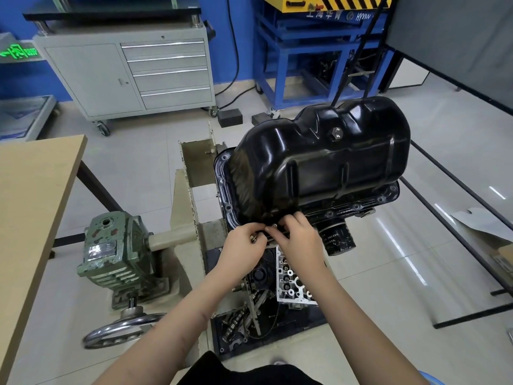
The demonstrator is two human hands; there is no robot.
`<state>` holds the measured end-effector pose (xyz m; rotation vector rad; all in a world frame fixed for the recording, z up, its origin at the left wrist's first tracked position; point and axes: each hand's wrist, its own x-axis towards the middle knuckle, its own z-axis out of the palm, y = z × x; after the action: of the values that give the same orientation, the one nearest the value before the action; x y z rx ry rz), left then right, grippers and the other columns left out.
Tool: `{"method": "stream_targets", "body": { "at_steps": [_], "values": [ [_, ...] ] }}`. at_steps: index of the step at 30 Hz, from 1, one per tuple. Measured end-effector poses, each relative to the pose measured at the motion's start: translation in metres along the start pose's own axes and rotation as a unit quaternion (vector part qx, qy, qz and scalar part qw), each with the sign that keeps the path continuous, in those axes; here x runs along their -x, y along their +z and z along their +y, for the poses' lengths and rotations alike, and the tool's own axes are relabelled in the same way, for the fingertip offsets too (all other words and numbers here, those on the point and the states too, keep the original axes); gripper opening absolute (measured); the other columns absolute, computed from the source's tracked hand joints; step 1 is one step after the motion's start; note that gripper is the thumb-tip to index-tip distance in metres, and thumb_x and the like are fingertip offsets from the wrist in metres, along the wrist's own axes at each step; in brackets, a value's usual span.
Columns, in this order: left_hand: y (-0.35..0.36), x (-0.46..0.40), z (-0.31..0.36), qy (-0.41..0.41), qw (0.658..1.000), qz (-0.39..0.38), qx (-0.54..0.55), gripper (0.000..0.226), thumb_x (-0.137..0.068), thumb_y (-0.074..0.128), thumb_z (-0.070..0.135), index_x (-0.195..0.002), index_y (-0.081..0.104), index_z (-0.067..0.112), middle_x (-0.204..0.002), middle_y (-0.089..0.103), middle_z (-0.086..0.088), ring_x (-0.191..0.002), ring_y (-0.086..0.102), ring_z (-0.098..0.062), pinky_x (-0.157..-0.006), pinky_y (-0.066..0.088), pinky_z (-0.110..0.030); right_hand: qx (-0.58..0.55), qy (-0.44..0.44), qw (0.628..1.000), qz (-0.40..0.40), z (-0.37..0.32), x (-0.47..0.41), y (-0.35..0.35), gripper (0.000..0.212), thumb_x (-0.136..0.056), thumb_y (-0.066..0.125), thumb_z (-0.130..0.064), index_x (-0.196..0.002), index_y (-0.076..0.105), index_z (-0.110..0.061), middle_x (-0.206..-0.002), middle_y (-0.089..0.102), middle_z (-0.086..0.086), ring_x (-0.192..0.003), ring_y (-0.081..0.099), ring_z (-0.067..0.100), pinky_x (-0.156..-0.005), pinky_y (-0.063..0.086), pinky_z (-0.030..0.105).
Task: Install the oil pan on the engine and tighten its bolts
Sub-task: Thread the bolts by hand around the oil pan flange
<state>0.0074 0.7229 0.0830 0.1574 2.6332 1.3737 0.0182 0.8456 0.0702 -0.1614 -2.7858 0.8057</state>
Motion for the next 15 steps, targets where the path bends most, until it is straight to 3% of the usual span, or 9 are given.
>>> {"method": "stream_targets", "body": {
  "at_steps": [6, 9, 13, 15],
  "values": [
    [-0.0009, 0.0008, 0.0012, -0.004, 1.000, 0.006, 0.005, 0.032, -0.087, 0.046, 0.010, -0.113, 0.065, 0.014, -0.090, 0.065, 0.005, -0.072, 0.057, -0.006, -0.069, 0.041, -0.019, -0.033, -0.002, 0.999, 0.012, -0.0002, 0.0058, -0.0003, 0.028, -0.084, 0.064, -0.030, -0.100, 0.066, -0.007, -0.100, 0.060, 0.004, -0.079, 0.060, 0.022, -0.061, 0.037, 0.026],
    [-0.0006, 0.0012, 0.0021, 0.001, 1.000, 0.007, 0.008, 0.032, -0.087, 0.046, 0.009, -0.112, 0.065, 0.014, -0.090, 0.065, 0.005, -0.068, 0.055, -0.003, -0.066, 0.039, -0.016, -0.052, -0.005, 0.999, 0.012, -0.0027, 0.0077, 0.0007, 0.021, -0.086, 0.061, -0.023, -0.098, 0.067, -0.006, -0.098, 0.060, 0.006, -0.074, 0.059, 0.024, -0.060, 0.041, 0.027],
    [-0.0011, 0.0021, 0.0027, 0.004, 1.000, 0.009, 0.014, 0.030, -0.086, 0.046, 0.008, -0.107, 0.067, 0.014, -0.084, 0.064, 0.005, -0.064, 0.054, -0.004, -0.056, 0.038, -0.011, -0.057, 0.014, 0.998, 0.003, -0.0065, 0.0040, 0.0009, 0.025, -0.086, 0.062, -0.027, -0.093, 0.063, -0.003, -0.097, 0.057, 0.009, -0.080, 0.058, 0.026, -0.066, 0.046, 0.035],
    [-0.0019, 0.0023, 0.0030, 0.000, 1.000, 0.008, 0.023, 0.030, -0.087, 0.046, 0.007, -0.107, 0.067, 0.014, -0.082, 0.062, 0.006, -0.065, 0.054, -0.003, -0.058, 0.039, -0.008, -0.056, 0.019, 0.998, 0.000, -0.0065, 0.0038, 0.0003, 0.027, -0.085, 0.062, -0.028, -0.096, 0.063, -0.003, -0.099, 0.056, 0.008, -0.081, 0.058, 0.025, -0.067, 0.045, 0.033]
  ]
}}
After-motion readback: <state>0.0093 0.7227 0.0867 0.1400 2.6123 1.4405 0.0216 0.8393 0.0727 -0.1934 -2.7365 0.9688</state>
